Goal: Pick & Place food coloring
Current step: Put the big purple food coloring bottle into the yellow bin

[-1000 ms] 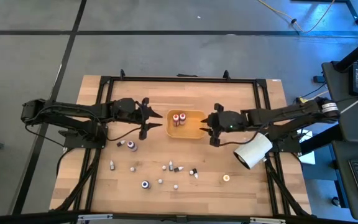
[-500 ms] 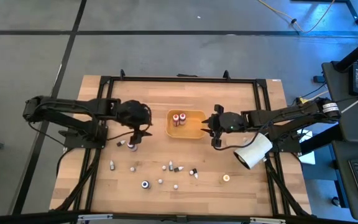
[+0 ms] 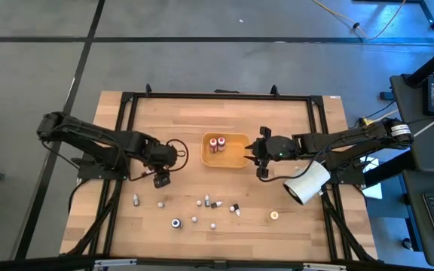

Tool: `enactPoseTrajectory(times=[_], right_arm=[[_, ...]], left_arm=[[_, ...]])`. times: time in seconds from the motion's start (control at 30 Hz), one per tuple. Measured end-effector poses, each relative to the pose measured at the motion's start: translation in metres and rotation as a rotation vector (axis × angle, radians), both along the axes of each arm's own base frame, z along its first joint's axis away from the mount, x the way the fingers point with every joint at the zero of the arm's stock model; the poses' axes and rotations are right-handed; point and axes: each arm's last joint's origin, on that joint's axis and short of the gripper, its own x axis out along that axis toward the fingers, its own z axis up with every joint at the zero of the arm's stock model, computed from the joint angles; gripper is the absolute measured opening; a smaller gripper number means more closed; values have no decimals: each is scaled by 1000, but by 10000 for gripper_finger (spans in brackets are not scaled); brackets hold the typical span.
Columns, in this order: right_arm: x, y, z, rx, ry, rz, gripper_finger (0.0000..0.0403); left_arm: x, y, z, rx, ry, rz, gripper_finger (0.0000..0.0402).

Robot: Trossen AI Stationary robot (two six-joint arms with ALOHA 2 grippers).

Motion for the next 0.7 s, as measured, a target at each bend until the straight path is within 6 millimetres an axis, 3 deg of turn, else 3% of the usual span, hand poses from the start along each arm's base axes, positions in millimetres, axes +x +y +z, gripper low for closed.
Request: enactPoseTrajectory(times=[0.47, 0.7], right_arm=[[0, 0, 0, 1, -1, -1, 155], [0, 0, 0, 2, -1, -1, 155]], left_arm=[[-6, -11, -19, 46, 240, 37, 231], [-6, -11, -19, 46, 237, 43, 231]])
